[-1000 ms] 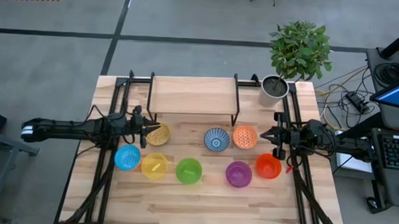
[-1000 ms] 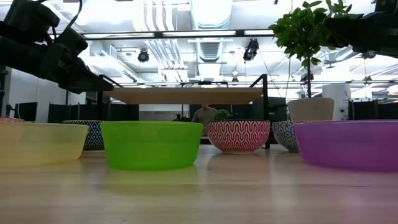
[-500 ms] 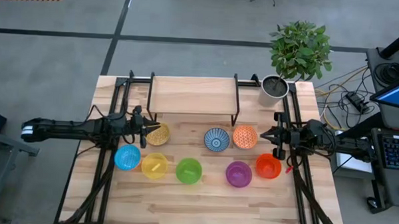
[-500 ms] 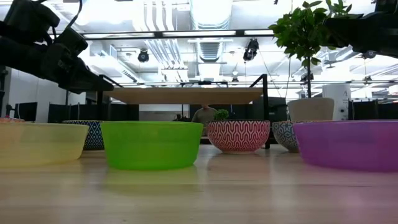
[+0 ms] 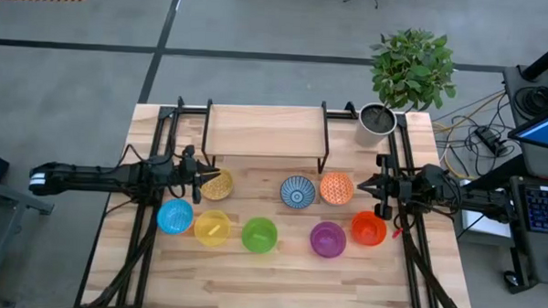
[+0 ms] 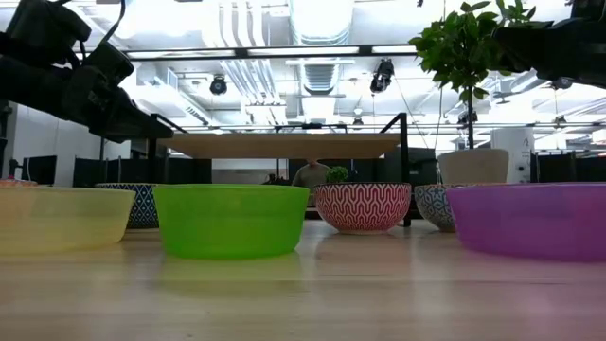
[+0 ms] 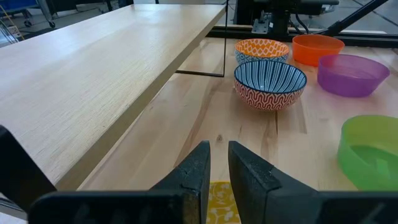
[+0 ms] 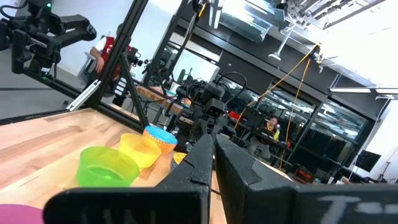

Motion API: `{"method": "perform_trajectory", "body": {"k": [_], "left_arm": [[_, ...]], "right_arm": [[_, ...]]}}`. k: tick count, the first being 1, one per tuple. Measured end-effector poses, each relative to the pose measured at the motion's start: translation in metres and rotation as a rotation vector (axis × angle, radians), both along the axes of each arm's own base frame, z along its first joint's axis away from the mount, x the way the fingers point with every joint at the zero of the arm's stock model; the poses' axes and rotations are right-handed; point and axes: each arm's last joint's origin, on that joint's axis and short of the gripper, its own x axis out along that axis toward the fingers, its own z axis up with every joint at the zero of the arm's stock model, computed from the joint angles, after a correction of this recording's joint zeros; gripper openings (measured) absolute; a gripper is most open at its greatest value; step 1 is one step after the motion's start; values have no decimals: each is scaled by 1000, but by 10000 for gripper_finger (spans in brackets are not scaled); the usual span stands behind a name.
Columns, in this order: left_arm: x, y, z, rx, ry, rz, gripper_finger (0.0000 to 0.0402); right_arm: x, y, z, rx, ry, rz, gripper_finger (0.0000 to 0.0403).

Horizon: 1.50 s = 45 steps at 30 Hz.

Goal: Place and stack bowls onto a shelf

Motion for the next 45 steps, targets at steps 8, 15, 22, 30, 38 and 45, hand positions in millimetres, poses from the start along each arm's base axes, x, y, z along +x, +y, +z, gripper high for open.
{"method": "perform_trajectory", "body": {"k": [8, 15, 22, 30, 38, 45], "left_arm": [[0, 0, 0, 0, 0, 0, 40], [0, 0, 0, 0, 0, 0, 40], [0, 0, 0, 0, 0, 0, 40], [0, 0, 0, 0, 0, 0, 40], [0, 0, 1, 123, 24, -34, 40], [4, 0, 21, -149, -276, 29, 40]], "right_arm": [[0, 0, 0, 0, 0, 0, 9], [0, 0, 0, 0, -1, 0, 9], [0, 0, 0, 0, 0, 0, 9], [0, 0, 0, 0, 0, 0, 9], [0, 0, 0, 0, 0, 0, 9], [0, 0, 1, 119, 12, 26, 9]]}}
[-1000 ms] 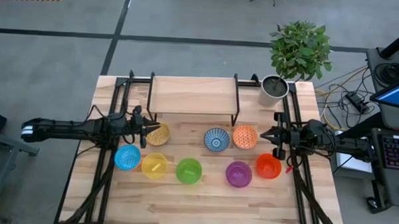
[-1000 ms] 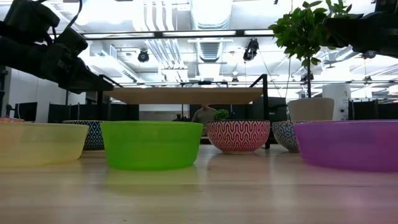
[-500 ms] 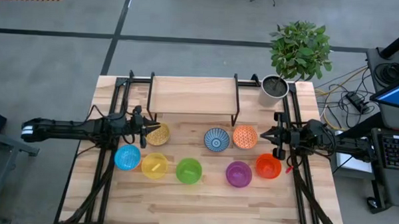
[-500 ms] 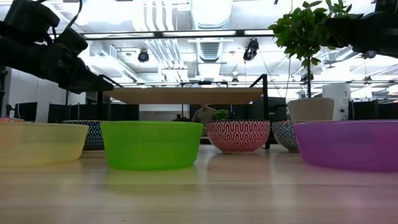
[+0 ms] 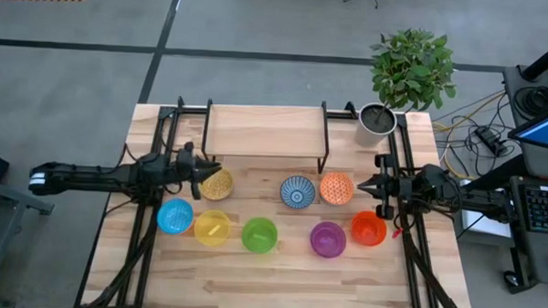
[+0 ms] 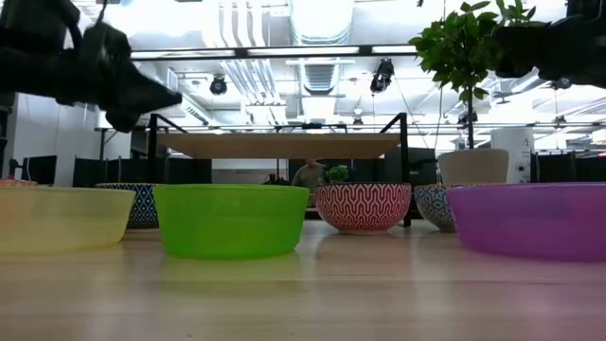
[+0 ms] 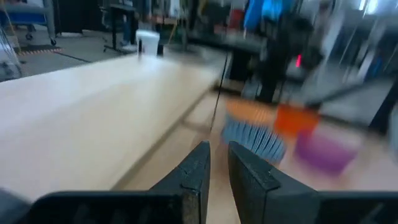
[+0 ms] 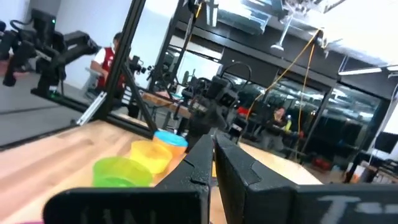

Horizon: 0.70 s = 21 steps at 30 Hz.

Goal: Place and stack bowls onto a shelf
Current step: Put the red bowl on the shelf

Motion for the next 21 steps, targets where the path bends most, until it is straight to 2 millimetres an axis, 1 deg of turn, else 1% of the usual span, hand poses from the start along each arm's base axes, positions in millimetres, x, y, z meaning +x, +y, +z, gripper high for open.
{"method": "perform_trajectory", "body": {"k": [3, 6, 7, 10, 13, 17, 21], "left_arm": [[0, 0, 8, -30, -97, 0, 40], [0, 0, 16, -20, -175, -1, 40], [-1, 0, 18, -17, -198, -2, 40], [-2, 0, 24, -10, -260, -3, 40], [-3, 0, 29, -4, -315, -4, 40], [-4, 0, 32, 1, -351, -5, 40], [-4, 0, 32, 1, -349, -5, 40]], "right_arm": [[-1, 0, 5, -4, -56, 3, 9], [-5, 1, 15, 146, -132, 48, 9], [-6, 0, 19, 169, -172, 48, 9], [-10, -1, 26, 203, -259, 21, 9], [-12, -3, 31, 326, -325, -33, 9], [-13, -8, 32, 509, -364, -132, 9], [-10, -9, 31, 550, -357, -141, 9]]}}
